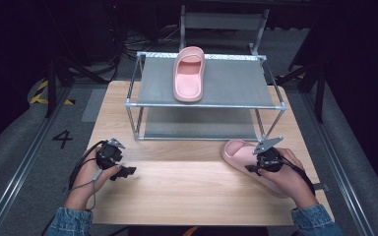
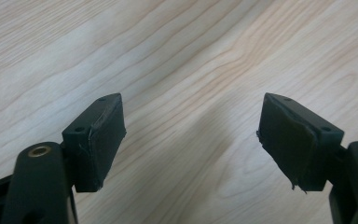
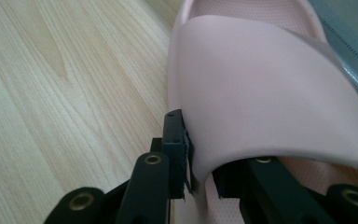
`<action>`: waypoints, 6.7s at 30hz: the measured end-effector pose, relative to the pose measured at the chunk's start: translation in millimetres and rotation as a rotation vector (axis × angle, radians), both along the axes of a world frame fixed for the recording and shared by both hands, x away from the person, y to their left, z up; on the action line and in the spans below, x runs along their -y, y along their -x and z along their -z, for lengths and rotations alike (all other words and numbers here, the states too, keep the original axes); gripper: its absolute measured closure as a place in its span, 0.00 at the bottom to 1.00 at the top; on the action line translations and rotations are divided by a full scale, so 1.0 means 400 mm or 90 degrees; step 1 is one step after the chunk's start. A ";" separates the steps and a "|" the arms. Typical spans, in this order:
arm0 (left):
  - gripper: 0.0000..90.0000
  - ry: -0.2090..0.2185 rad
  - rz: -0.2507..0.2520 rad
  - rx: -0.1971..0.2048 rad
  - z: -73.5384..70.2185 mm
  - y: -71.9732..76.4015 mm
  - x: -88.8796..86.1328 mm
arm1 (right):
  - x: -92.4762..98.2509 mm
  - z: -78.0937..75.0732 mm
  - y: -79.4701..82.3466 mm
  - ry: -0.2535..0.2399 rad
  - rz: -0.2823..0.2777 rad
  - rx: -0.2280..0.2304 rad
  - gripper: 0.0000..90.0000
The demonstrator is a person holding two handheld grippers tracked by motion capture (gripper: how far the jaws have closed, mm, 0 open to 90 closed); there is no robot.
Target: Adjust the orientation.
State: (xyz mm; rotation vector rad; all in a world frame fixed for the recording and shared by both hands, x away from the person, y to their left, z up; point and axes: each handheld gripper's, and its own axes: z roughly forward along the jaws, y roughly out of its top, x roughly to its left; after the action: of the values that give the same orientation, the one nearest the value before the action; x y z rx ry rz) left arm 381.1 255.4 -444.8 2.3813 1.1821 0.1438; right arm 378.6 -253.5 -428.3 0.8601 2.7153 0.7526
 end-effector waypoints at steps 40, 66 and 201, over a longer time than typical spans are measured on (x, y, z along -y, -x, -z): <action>0.23 0.047 -0.039 0.010 -0.022 -0.006 -0.058 | -0.077 -0.311 0.017 -0.085 -0.015 0.018 0.87; 0.22 0.067 -0.061 0.035 -0.041 0.002 -0.074 | -0.119 -0.485 -0.094 -0.086 0.009 0.051 0.87; 0.21 0.042 -0.013 0.005 -0.032 -0.032 -0.025 | -0.126 -0.410 -0.168 0.012 0.048 0.013 1.00</action>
State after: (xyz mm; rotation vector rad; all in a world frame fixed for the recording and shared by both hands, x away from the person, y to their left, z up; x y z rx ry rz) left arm 393.7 265.4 -432.0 2.3099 1.1901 0.1203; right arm 446.0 -203.0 -264.2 0.9398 2.6507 0.7145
